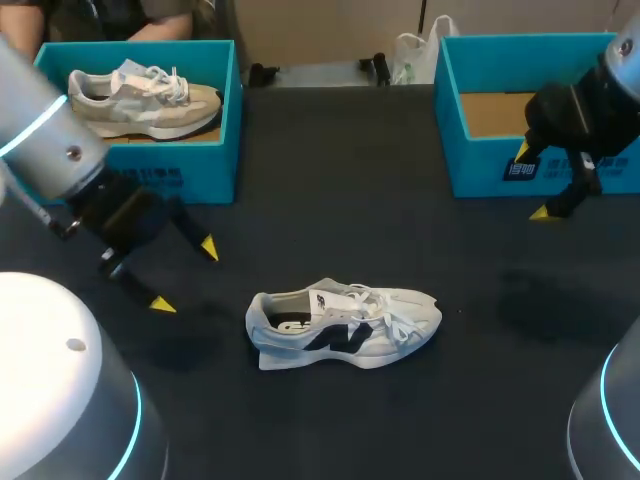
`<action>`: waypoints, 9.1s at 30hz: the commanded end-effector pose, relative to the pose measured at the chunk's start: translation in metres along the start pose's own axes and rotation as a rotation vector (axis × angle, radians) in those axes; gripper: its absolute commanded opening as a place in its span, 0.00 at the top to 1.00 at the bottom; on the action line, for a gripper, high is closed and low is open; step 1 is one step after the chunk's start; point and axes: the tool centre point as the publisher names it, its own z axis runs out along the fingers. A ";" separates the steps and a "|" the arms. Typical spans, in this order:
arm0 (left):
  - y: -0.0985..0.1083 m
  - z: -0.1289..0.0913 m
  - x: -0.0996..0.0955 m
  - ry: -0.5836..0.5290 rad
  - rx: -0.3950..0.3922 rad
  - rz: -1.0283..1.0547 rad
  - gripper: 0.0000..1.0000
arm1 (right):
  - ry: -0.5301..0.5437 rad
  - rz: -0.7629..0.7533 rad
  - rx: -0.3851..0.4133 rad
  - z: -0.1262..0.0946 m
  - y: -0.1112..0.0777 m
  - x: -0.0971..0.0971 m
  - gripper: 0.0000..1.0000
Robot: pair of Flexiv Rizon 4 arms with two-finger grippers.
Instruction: Take the shoe out of the shoebox, open the shoe tongue, remove and reinsert the insole, then place the shoe into the shoebox
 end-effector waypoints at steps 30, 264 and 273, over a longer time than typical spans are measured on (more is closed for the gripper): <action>0.060 0.035 0.003 -0.304 0.412 -0.410 0.00 | 0.000 0.001 0.002 0.001 0.000 0.000 0.00; -0.012 0.174 -0.042 -0.434 0.497 -0.427 1.00 | -0.277 1.091 0.186 0.069 0.181 0.048 0.00; -0.012 0.174 -0.042 -0.434 0.497 -0.427 1.00 | -0.408 1.392 0.212 0.092 0.188 0.047 0.00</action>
